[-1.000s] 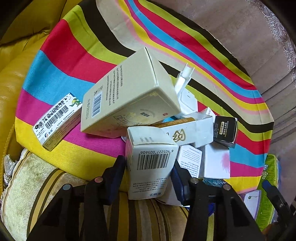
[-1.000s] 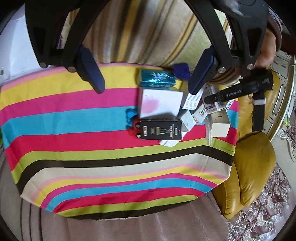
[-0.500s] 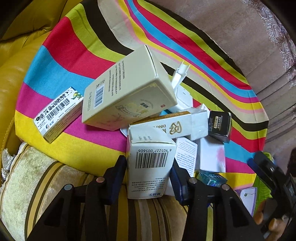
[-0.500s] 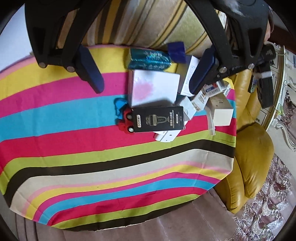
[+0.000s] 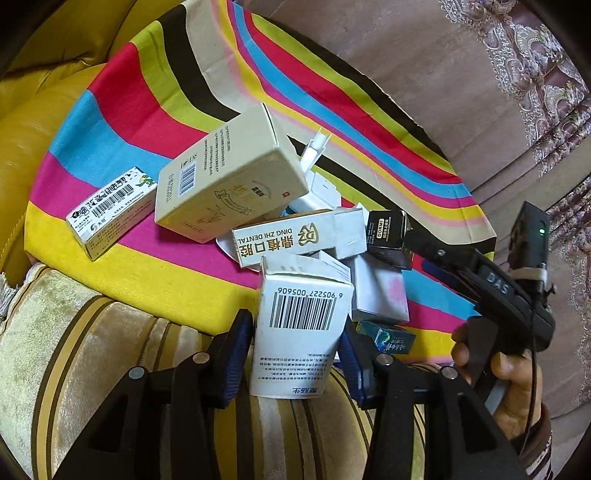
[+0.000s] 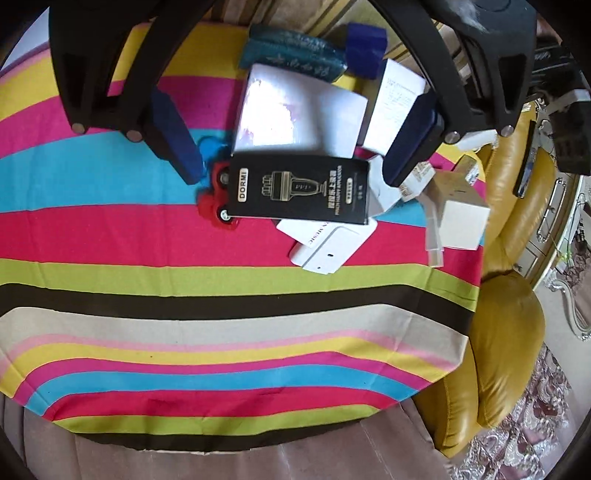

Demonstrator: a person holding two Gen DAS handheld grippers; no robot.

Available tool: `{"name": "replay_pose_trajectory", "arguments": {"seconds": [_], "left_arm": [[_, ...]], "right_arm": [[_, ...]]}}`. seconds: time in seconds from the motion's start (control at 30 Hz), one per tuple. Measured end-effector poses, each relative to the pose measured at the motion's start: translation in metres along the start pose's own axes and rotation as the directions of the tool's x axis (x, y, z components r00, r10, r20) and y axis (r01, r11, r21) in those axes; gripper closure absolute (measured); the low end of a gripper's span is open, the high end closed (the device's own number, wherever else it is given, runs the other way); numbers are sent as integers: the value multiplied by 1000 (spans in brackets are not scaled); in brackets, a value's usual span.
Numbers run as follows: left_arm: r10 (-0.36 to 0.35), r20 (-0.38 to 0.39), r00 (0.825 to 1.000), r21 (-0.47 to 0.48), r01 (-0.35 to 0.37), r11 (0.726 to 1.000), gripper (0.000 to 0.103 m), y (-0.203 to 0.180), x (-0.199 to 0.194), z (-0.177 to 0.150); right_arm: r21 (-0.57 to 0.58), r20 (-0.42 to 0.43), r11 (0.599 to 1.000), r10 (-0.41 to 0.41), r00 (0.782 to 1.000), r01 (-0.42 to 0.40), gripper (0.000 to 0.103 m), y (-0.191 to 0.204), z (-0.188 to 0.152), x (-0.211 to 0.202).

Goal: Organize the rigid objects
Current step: 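Grasp the white barcode box with the left tool while the right tool grasps the black DORMI box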

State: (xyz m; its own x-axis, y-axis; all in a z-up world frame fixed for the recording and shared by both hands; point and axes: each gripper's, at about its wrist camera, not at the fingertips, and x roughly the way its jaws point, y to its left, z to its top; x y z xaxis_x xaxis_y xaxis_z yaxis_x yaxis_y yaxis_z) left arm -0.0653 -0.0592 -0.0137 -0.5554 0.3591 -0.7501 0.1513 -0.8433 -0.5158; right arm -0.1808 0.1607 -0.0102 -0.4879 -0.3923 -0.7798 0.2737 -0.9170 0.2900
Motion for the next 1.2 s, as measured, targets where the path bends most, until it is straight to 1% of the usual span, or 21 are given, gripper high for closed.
{"name": "replay_pose_trajectory", "arguments": {"seconds": [0.3,0.6,0.63,0.73,0.8,0.87,0.97,1.1,1.2], "left_arm": [[0,8,1000,5,0,1000,57,0,0,-1],[10,28,1000,13,-11,1000,57,-1,-1,-2],[12,32,999,13,-12,1000,57,-1,-2,-2],[17,52,998,16,-18,1000,57,-2,-5,-2],[15,68,998,23,-16,1000,57,-3,-8,-3],[16,72,997,26,-18,1000,57,-4,-9,-3],[11,88,996,30,-14,999,57,-4,-14,-4],[7,125,992,59,-15,998,57,-11,-22,-6],[-11,131,991,83,0,997,57,-19,-24,-7]], "right_arm": [[3,-19,1000,-9,1000,9,4,-2,7,15],[6,-44,1000,9,999,-9,4,-3,11,30],[3,-42,1000,6,999,-6,5,-3,10,30],[-19,-37,1000,4,999,-5,14,0,8,28],[-22,-19,1000,-9,1000,9,15,0,7,23],[-19,7,1000,3,1000,-2,15,-1,5,15],[-8,20,1000,4,1000,-3,15,-3,4,8],[6,75,1000,18,997,-18,15,-4,-4,-16],[1,107,1000,13,994,-13,15,-3,-15,-34]]}}
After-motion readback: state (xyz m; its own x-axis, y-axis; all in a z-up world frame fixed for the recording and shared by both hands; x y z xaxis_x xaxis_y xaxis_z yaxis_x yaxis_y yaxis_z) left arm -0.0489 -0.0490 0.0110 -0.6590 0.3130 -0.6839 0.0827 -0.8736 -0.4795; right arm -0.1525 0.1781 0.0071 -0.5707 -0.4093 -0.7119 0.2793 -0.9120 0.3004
